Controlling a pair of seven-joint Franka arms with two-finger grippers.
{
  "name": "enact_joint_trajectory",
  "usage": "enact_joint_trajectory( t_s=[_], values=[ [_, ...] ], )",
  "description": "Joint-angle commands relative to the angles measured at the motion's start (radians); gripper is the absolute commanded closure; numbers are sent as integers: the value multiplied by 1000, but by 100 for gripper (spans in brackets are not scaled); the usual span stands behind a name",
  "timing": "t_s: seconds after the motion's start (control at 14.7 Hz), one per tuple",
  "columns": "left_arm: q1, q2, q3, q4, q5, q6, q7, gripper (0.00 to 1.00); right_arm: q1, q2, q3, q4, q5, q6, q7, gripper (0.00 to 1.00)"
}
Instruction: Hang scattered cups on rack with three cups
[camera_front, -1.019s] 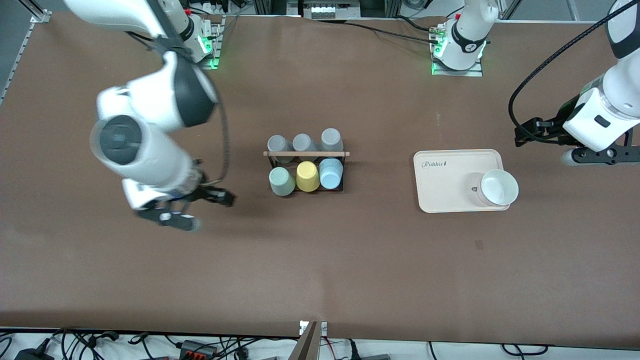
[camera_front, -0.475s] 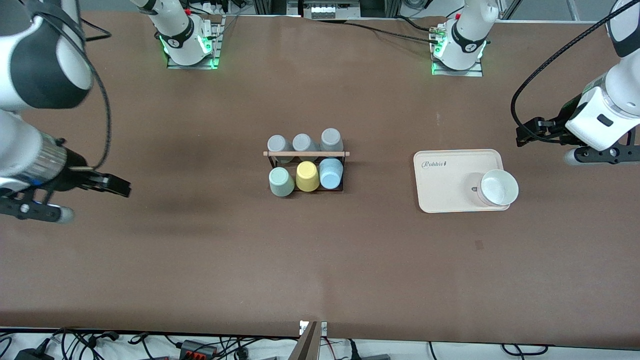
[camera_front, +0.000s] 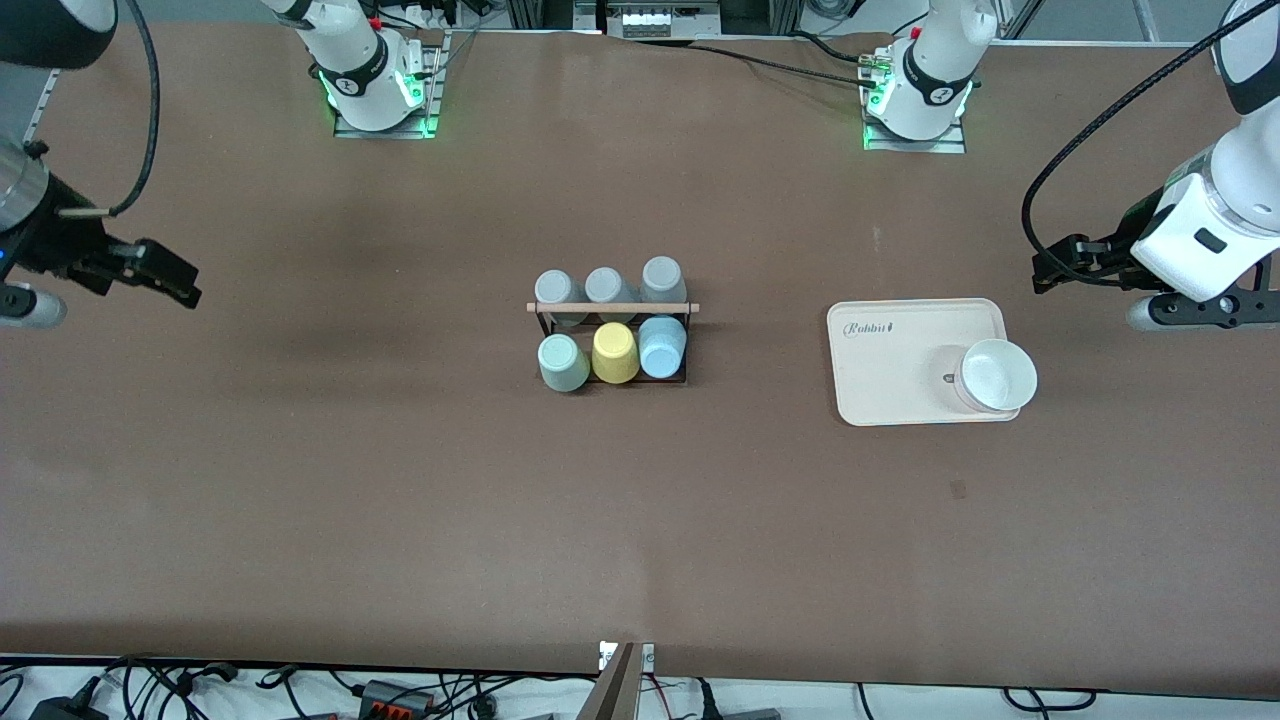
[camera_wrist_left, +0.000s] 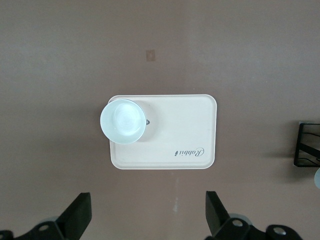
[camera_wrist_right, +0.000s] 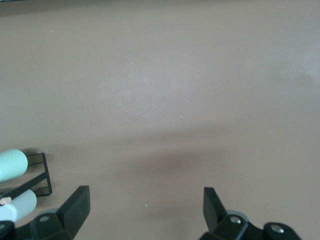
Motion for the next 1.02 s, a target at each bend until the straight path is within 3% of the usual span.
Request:
enact_joint_trajectory(
  t_s=[0.0, 0.34, 0.95],
  values=[
    [9, -7, -8, 7, -6, -3, -6, 0, -15, -121, 16, -185, -14, 82, -19, 0],
    [7, -7, -8, 7, -4, -3, -6, 0, -23, -98, 13, -134, 5, -18, -37, 0],
    [9, -7, -8, 7, -6, -3, -6, 0, -23, -91, -30, -117, 57, -49, -166, 0]
  ],
)
